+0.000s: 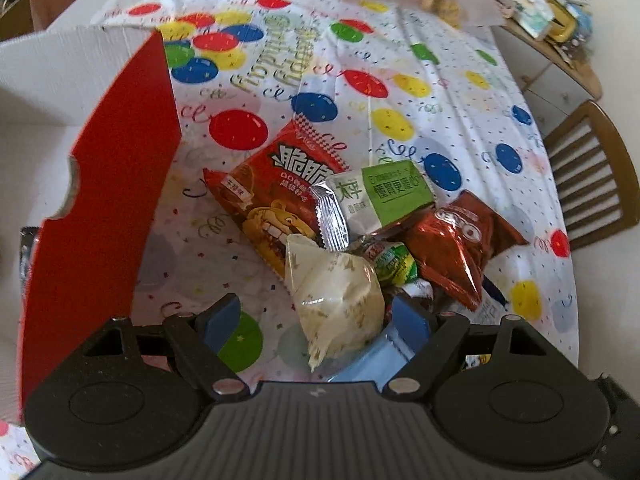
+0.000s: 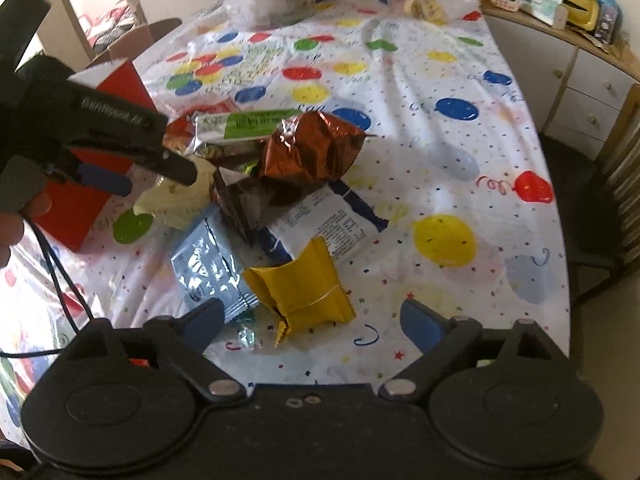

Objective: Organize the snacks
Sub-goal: 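Grasp the cream bag with the left tool while the right tool grasps the yellow packet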

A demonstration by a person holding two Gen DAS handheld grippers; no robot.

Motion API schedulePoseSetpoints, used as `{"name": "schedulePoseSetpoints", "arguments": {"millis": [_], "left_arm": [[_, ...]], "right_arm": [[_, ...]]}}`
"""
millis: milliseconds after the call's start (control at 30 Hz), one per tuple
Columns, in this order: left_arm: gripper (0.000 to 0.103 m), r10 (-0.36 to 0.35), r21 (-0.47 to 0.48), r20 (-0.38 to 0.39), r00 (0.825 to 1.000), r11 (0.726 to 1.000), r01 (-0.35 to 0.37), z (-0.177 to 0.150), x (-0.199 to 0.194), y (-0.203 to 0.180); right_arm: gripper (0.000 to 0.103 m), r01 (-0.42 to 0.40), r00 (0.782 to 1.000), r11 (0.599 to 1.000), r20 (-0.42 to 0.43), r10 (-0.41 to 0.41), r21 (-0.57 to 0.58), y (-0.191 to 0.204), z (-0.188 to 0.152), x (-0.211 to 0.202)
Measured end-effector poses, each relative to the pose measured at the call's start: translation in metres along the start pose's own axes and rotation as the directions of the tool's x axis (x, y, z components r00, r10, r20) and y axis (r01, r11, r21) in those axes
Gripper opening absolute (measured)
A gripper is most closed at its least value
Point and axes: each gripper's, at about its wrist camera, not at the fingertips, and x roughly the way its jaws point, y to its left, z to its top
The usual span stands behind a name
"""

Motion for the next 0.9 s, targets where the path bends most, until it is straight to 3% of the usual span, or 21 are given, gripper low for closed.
{"name": "schedulePoseSetpoints", "arguments": {"millis": [200,467,667,900], "left_arm": [[0.083,-0.002,-0.035,-0.037,0.999,0.999,0.001,0.005,0.016,-0.002],[0.081,0.009,-0.047,-0.047,0.999,0.999,-0.011,0.006,0.025,-0.002],[0.066,-0.02,-0.05,-0.053,0.998,0.999,0.017,0.004,0.025,-0.002],[0.044,-0.053,-0.031,-0.041,0.998,0.998,0.052,-0.001,0.021,0.0]], "right_arm": [[0.079,-0.03,0.999,0.999,-0.019,0.029,-0.012,-0.006,0.004,0.015],[0.07,-0.064,0.998,0.998,-0.013,0.064,-0.012,-0.009,0.011,0.025],[0.05,-0.097,0.995,0.995,-0.02,0.097,-0.001,-0.009,0.012,0.026],[0.04,-0.107,0.994,0.994,-0.009,0.107,0.018,-0.008,0.01,0.023]]}}
